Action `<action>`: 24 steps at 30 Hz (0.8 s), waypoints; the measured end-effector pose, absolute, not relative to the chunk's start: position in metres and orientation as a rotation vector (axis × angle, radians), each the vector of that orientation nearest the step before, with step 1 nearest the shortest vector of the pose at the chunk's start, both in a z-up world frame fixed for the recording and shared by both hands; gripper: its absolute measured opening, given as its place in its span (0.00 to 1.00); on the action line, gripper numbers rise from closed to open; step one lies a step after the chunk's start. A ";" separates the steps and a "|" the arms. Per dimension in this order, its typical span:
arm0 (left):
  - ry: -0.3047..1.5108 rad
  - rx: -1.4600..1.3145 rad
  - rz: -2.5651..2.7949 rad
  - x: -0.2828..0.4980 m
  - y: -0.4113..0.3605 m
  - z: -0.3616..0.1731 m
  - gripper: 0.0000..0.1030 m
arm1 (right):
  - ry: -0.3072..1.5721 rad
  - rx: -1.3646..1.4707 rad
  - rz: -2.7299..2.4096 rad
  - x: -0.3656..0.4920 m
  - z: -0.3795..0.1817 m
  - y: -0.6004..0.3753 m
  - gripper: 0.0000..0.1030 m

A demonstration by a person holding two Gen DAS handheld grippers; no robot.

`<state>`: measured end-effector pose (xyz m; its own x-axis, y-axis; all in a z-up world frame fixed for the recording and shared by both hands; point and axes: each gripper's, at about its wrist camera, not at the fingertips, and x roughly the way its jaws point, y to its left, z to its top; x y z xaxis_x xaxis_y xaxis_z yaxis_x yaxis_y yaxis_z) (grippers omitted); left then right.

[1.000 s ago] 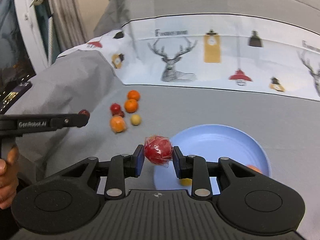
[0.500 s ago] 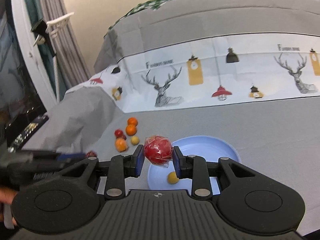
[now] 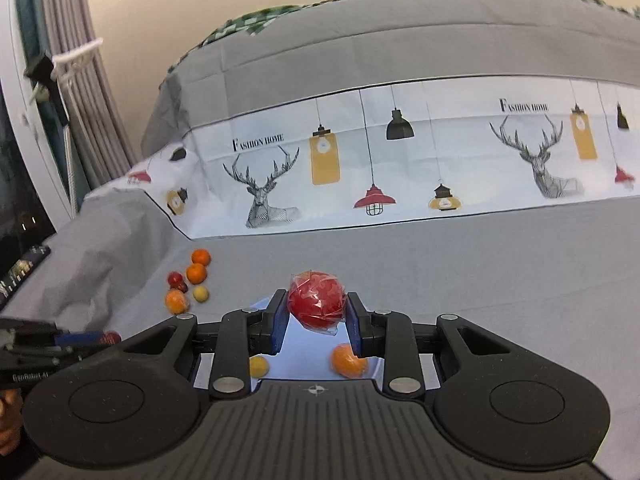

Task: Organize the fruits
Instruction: 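Grasp the red date with the left tool while the right tool grasps the wrapped apple, then lower both fruits onto the blue plate and open both tools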

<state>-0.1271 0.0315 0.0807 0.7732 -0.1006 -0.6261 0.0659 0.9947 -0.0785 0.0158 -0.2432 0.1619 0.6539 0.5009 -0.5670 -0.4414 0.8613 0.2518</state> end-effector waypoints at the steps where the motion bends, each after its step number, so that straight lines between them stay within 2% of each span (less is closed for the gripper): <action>1: 0.690 -0.048 -0.100 -0.127 0.031 0.080 0.24 | 0.664 0.110 0.546 0.015 0.161 -0.244 0.31; 13: 0.808 0.212 -0.255 -0.117 -0.019 0.058 0.24 | 0.786 0.064 0.609 0.029 0.143 -0.227 0.31; 24: 0.825 0.018 -0.141 -0.075 -0.027 0.073 0.24 | 0.852 0.059 0.595 0.045 0.128 -0.218 0.31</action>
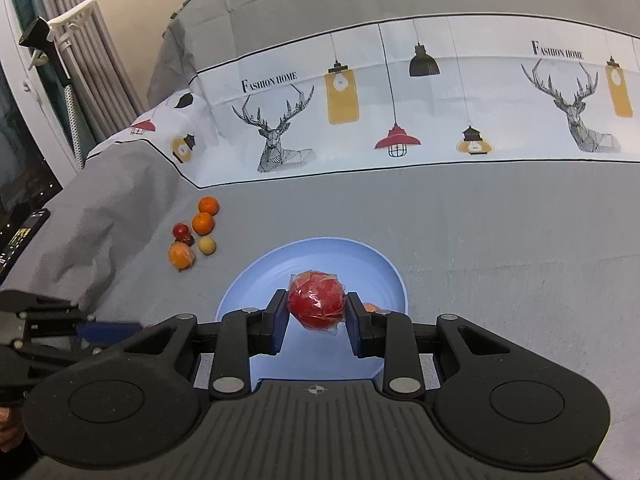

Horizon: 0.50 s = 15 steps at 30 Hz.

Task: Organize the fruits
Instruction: 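Lower both fruits onto the blue plate and open both tools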

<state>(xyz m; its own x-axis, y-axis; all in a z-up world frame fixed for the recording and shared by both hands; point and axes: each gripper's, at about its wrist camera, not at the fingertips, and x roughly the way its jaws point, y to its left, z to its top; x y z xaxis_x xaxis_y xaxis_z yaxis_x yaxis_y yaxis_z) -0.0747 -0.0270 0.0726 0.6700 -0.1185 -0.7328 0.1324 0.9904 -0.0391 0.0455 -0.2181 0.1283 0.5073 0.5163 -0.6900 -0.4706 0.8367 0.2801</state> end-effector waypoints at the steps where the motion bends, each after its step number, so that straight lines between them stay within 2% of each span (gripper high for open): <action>1: 0.824 0.010 -0.133 -0.068 -0.030 0.075 0.24 | 0.855 0.064 0.596 0.047 0.128 -0.218 0.31; 15: 0.921 0.076 -0.138 -0.031 -0.065 0.048 0.24 | 0.902 0.089 0.619 0.053 0.121 -0.219 0.31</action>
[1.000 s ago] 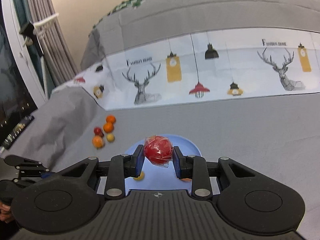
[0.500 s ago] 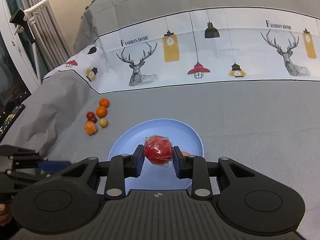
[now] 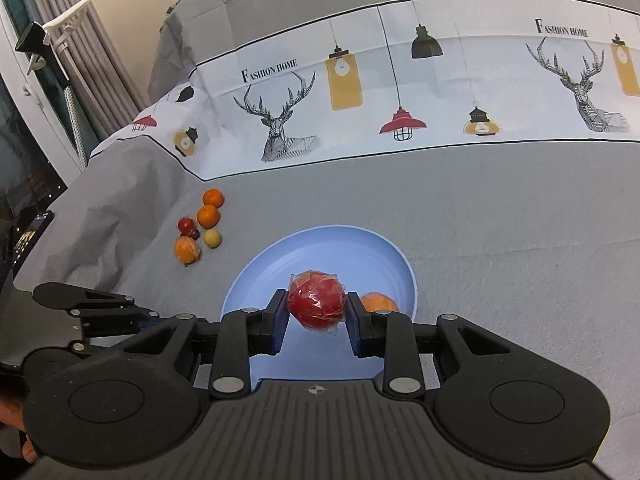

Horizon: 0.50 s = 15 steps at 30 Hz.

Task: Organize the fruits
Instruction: 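Lower both fruits onto the blue plate and open both tools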

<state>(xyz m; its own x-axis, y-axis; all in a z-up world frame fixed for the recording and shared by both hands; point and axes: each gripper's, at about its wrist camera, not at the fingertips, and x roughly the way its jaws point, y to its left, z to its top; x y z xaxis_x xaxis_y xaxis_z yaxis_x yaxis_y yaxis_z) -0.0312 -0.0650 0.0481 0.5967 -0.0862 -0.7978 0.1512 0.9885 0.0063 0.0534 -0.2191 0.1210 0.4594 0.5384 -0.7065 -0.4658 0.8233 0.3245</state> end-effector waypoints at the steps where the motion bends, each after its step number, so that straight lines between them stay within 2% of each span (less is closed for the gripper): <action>1: 0.924 0.076 -0.134 -0.030 -0.065 0.047 0.24 | 0.902 0.082 0.622 0.053 0.121 -0.218 0.31; 12: 0.938 0.048 -0.122 -0.012 -0.068 0.055 0.24 | 0.912 0.059 0.618 0.052 0.120 -0.213 0.32; 13: 0.947 0.040 -0.125 -0.010 -0.069 0.055 0.25 | 0.915 0.056 0.617 0.052 0.120 -0.213 0.34; 14: 0.957 0.035 -0.127 -0.008 -0.070 0.054 0.33 | 0.920 0.054 0.613 0.052 0.120 -0.213 0.39; 15: 0.964 0.033 -0.127 -0.008 -0.070 0.054 0.44 | 0.924 0.055 0.605 0.052 0.120 -0.213 0.54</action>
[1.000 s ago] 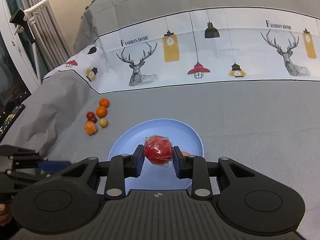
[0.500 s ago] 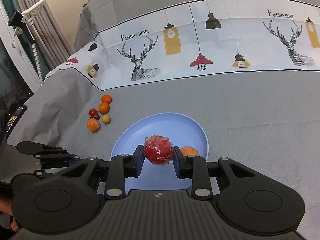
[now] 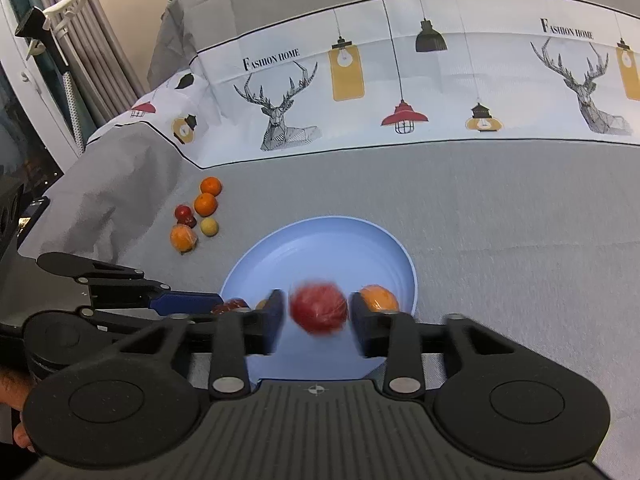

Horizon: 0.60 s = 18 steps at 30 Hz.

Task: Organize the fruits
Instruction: 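Lower both fruits onto the blue plate and open both tools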

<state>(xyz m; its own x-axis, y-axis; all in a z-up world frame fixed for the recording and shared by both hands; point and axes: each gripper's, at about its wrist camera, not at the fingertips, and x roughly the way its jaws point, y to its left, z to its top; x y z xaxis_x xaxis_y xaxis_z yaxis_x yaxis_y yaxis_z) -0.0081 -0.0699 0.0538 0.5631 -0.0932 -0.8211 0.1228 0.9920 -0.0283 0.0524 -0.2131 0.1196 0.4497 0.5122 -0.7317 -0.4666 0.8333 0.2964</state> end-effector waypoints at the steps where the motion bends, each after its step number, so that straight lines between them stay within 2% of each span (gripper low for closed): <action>1: 0.965 0.035 -0.128 -0.009 -0.070 0.054 0.47 | 0.922 0.053 0.595 0.052 0.120 -0.214 0.65; 3: 0.966 0.051 -0.124 -0.010 -0.068 0.052 0.49 | 0.917 0.062 0.590 0.052 0.120 -0.216 0.68; 8: 0.955 0.062 -0.095 -0.017 -0.056 0.052 0.49 | 0.919 0.080 0.580 0.053 0.120 -0.219 0.68; 16: 0.890 0.138 -0.074 -0.042 -0.016 0.062 0.28 | 0.886 0.100 0.570 0.049 0.124 -0.224 0.69; 18: 0.921 0.151 -0.110 -0.048 0.002 0.063 0.15 | 0.875 0.101 0.571 0.048 0.126 -0.226 0.71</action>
<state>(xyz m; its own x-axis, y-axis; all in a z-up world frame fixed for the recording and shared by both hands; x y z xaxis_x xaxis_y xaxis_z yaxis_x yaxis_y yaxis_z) -0.0477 0.0019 0.0630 0.6006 -0.0298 -0.7990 0.1588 0.9838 0.0827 0.0481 -0.2256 0.1257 0.5021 0.5124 -0.6967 -0.4314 0.8466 0.3117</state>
